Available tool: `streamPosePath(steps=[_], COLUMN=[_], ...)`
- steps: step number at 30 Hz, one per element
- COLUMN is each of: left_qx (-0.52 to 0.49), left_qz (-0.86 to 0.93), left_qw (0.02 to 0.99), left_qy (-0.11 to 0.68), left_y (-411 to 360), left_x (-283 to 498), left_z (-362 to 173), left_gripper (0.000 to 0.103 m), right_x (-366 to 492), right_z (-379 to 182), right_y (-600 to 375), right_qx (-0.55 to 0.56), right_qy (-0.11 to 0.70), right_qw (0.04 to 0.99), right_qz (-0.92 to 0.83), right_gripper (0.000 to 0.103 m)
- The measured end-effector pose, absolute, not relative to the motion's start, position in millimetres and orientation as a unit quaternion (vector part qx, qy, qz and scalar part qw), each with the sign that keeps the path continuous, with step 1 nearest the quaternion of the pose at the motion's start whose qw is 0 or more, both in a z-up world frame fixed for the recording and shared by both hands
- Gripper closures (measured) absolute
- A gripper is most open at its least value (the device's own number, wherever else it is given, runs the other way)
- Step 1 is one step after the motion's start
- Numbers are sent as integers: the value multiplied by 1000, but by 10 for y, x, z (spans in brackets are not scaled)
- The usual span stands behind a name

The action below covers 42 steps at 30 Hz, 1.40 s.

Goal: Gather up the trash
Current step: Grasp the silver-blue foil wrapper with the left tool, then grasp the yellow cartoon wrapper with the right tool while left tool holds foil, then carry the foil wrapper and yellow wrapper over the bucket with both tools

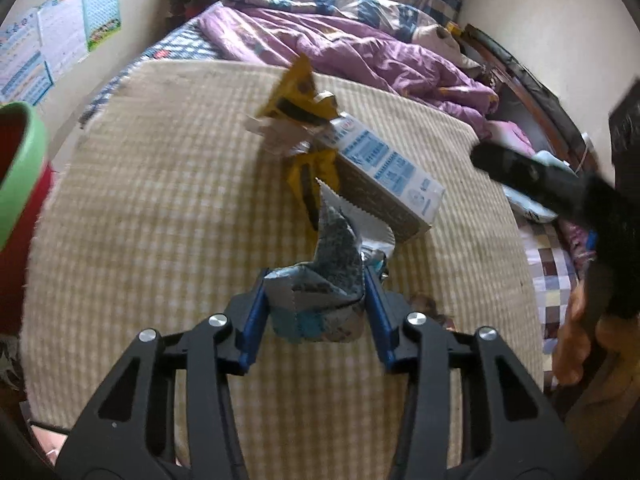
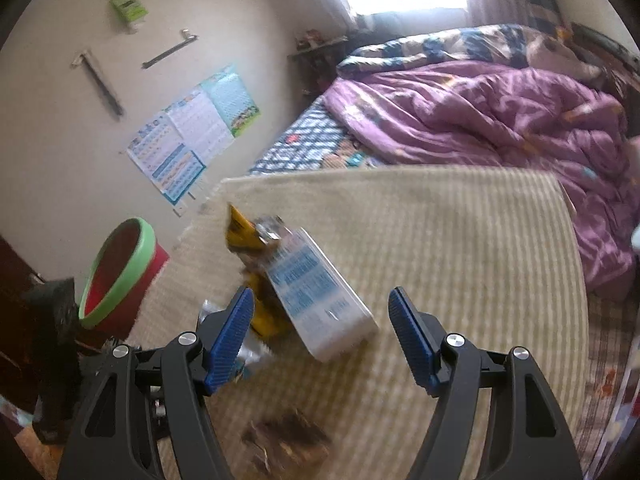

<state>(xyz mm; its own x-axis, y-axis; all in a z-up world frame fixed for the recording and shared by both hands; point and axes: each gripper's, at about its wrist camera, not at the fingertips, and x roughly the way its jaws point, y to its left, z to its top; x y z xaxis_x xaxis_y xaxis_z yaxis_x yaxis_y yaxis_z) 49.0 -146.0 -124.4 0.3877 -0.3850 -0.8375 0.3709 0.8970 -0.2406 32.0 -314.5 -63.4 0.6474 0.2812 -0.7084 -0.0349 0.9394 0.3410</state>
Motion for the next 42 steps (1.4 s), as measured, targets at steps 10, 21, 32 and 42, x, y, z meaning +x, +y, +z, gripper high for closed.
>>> streamPosePath(steps=[10, 21, 32, 42], left_qx=[-15, -29, -34, -23], left_qz=[-187, -183, -195, -173], left_qw=[834, 833, 827, 870], left_qy=[519, 521, 526, 461], left_y=[-1164, -996, -1046, -960], left_x=[445, 350, 391, 338], left_z=[-1365, -1378, -1419, -1046], left_gripper=[54, 51, 54, 60], right_x=[1013, 1301, 759, 296], right_z=[-700, -971, -634, -471], right_y=[-2470, -2333, -2527, -2592], right_qx=[62, 60, 96, 132], right_qy=[437, 472, 425, 401], right_qw=[885, 864, 885, 898], right_qz=[149, 162, 161, 124], right_gripper=[35, 68, 72, 70])
